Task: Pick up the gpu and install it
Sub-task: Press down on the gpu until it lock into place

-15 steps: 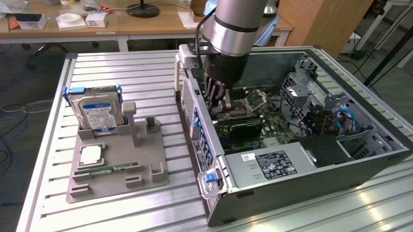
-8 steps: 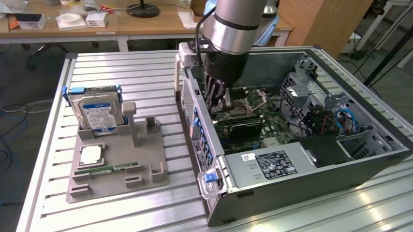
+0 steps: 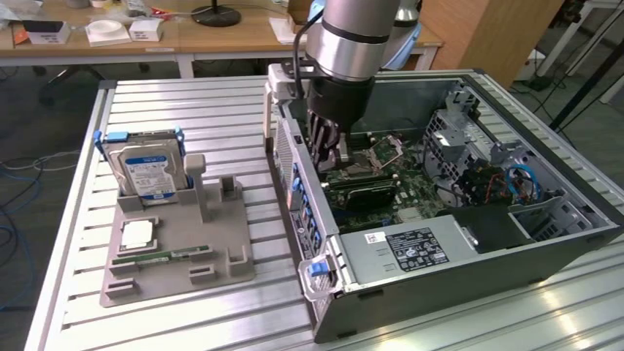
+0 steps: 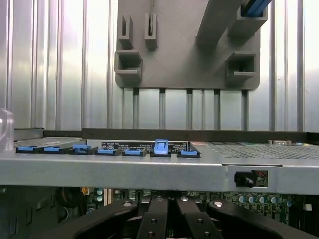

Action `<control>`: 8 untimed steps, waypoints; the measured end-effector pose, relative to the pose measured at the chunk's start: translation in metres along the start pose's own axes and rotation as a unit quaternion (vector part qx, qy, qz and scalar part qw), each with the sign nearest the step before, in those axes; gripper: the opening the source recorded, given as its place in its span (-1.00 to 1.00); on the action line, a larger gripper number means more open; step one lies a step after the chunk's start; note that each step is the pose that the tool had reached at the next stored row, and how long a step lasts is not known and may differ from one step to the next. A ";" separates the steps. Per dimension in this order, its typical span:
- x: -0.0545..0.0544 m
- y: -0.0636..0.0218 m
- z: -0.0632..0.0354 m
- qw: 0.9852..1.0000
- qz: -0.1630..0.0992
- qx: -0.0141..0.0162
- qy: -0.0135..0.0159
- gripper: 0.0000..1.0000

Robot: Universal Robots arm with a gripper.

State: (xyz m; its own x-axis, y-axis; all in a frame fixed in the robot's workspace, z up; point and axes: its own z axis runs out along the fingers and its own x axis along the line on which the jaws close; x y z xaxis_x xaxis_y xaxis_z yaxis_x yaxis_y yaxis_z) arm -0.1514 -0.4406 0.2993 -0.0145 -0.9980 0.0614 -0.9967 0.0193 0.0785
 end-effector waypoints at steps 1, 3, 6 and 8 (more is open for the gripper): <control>0.000 0.0000 0.0000 1.000 0.000 0.000 0.000 -0.79; 0.000 0.0002 -0.0005 1.000 0.000 0.000 0.000 -0.79; 0.000 0.0005 -0.0031 1.000 0.000 0.000 0.000 -0.79; 0.000 0.0008 -0.0047 1.000 0.000 0.000 0.000 -0.79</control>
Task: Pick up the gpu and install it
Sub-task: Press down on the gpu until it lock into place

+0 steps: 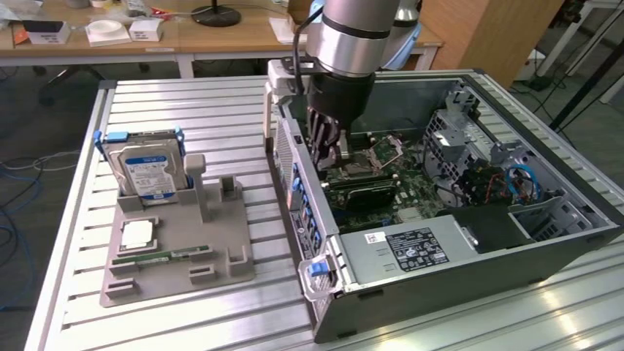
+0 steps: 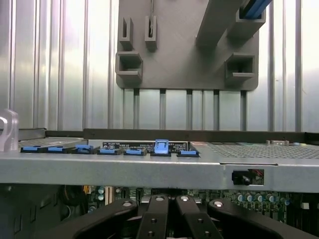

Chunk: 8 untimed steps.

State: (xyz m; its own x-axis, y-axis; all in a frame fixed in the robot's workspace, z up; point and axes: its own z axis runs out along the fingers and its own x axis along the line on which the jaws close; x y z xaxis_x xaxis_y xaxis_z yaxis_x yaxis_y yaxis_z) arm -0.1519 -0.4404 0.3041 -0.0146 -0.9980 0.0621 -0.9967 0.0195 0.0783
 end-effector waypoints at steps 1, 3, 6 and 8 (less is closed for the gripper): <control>0.000 0.0007 0.0001 1.000 0.000 0.000 0.000 -0.79; 0.000 0.0025 0.0001 1.000 0.000 0.000 0.000 -0.79; 0.000 0.0038 0.0012 1.000 0.000 0.000 0.000 -0.79; 0.000 0.0037 0.0034 1.000 0.000 0.000 0.000 -0.79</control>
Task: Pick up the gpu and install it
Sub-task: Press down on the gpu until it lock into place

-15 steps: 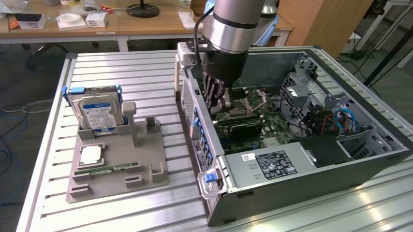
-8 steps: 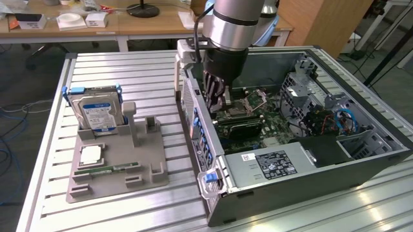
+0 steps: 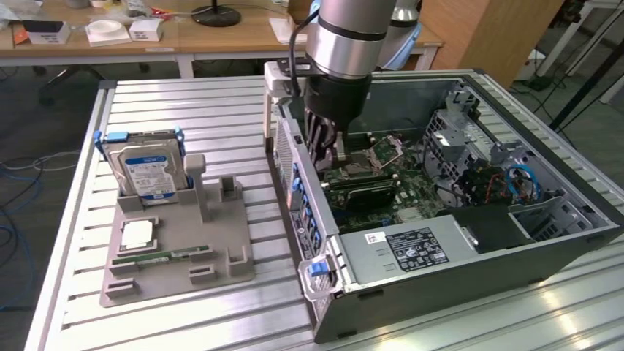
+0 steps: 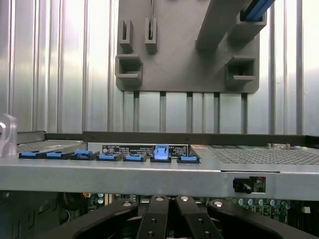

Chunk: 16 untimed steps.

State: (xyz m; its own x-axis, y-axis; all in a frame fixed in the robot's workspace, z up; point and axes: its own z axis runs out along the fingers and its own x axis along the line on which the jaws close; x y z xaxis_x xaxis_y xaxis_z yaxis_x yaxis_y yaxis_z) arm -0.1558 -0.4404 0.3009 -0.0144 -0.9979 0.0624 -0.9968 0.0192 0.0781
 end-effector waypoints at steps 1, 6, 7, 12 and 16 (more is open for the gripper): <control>0.000 -0.0001 0.0008 1.000 0.000 0.000 0.000 -0.79; 0.000 -0.0001 0.0023 1.000 0.000 0.000 0.000 -0.79; 0.000 -0.0001 0.0010 1.000 0.000 0.001 -0.001 -0.79; 0.000 0.0007 -0.0070 1.000 0.000 0.001 0.000 -0.79; 0.000 -0.0003 -0.0073 1.000 0.000 0.008 -0.001 -0.79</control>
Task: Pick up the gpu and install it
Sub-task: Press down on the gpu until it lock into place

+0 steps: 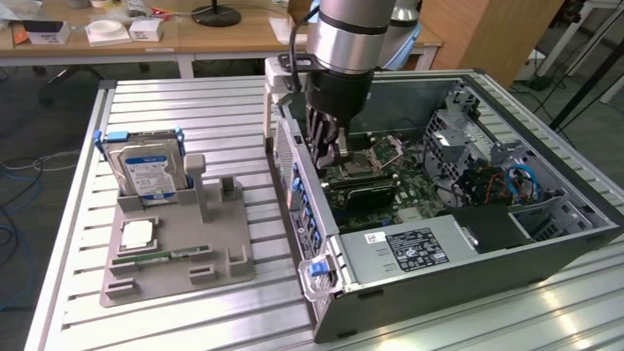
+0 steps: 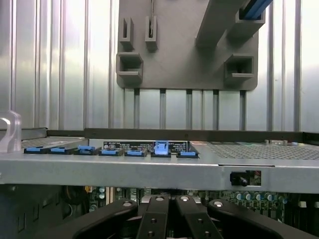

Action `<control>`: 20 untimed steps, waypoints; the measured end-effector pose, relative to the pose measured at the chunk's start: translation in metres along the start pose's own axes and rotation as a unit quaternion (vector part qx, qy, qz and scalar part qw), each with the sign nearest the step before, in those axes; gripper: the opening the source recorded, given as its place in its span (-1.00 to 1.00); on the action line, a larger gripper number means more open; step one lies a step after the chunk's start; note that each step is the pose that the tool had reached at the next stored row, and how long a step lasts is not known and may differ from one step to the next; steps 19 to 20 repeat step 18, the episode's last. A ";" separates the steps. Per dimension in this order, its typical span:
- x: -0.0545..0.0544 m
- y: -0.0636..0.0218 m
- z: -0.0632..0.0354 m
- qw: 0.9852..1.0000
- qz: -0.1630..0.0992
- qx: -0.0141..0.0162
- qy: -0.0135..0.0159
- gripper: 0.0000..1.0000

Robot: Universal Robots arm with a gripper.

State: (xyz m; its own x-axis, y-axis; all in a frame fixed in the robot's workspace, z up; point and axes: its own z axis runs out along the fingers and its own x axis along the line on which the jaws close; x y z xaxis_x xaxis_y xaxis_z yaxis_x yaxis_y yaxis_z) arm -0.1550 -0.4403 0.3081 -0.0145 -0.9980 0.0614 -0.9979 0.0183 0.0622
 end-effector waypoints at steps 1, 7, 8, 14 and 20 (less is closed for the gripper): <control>0.000 -0.0005 -0.0001 1.000 0.000 0.002 0.000 -0.79; 0.000 -0.0083 -0.0005 1.000 -0.001 0.012 -0.014 -0.79; 0.000 -0.0097 -0.0006 1.000 -0.001 0.014 -0.018 -0.79; 0.000 -0.0129 -0.0008 1.000 -0.001 0.015 -0.027 -0.79; 0.000 -0.0130 -0.0008 0.999 -0.001 0.015 -0.029 -0.79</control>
